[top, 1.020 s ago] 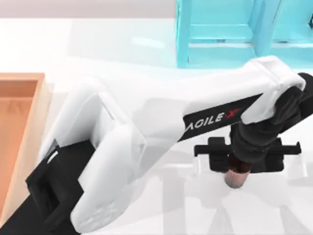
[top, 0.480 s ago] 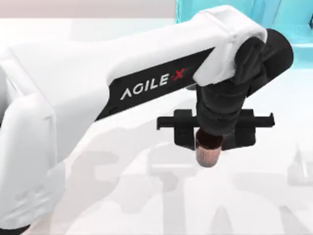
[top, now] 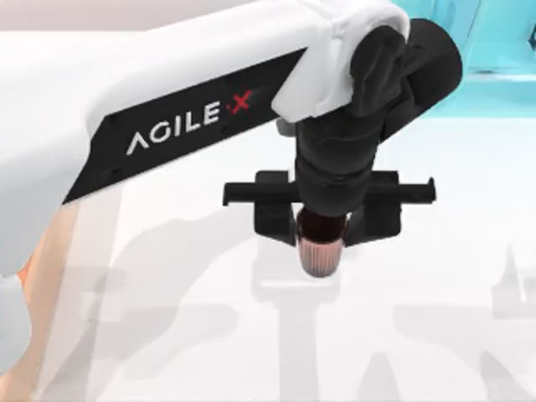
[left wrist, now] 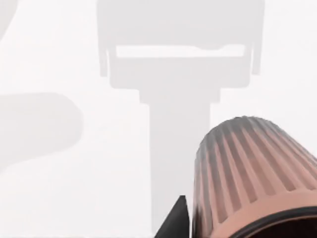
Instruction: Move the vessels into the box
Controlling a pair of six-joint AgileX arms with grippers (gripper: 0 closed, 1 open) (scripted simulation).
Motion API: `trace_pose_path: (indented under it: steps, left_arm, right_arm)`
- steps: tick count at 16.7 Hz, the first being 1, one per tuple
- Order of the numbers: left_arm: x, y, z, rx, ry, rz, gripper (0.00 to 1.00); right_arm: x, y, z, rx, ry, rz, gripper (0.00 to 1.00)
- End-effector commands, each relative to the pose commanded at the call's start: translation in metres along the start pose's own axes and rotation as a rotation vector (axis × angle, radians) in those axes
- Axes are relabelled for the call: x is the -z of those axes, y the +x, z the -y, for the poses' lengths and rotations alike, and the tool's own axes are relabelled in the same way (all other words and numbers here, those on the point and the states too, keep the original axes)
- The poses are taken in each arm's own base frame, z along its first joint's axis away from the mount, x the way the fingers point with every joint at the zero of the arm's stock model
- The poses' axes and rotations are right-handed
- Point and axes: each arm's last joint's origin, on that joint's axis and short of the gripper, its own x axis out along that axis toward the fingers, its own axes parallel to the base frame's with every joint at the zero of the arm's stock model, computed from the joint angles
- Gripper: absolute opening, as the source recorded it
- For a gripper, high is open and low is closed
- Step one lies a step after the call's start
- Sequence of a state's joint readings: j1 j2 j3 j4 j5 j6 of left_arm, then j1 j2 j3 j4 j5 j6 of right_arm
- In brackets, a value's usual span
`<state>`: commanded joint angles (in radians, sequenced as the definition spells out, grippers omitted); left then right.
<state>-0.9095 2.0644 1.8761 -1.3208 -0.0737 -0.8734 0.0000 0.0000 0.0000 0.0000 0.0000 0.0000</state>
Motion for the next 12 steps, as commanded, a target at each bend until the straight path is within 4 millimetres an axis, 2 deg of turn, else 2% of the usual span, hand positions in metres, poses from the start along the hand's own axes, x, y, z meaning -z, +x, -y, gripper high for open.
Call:
trace_pose_path:
  steps: [3, 6, 7, 9, 12]
  left_arm:
    - [-0.002, 0.0, -0.001, 0.001, 0.005, 0.001, 0.0]
    - [-0.028, 0.0, -0.03, -0.004, -0.002, -0.003, 0.0]
    - [-0.041, -0.001, -0.048, -0.007, -0.009, -0.005, 0.0]
    - [-0.069, -0.002, -0.094, -0.011, -0.032, -0.01, 0.0]
    - [-0.1, -0.008, -0.183, -0.016, -0.072, -0.01, 0.0]
  right_arm:
    - [0.0, 0.0, 0.0, 0.0, 0.0, 0.0, 1.0]
    - [0.0, 0.0, 0.0, 0.0, 0.0, 0.0, 1.0]
    - [0.0, 0.0, 0.0, 0.0, 0.0, 0.0, 1.0]
    - [0.0, 0.0, 0.0, 0.0, 0.0, 0.0, 1.0]
    - [0.0, 0.0, 0.0, 0.0, 0.0, 0.0, 1.0]
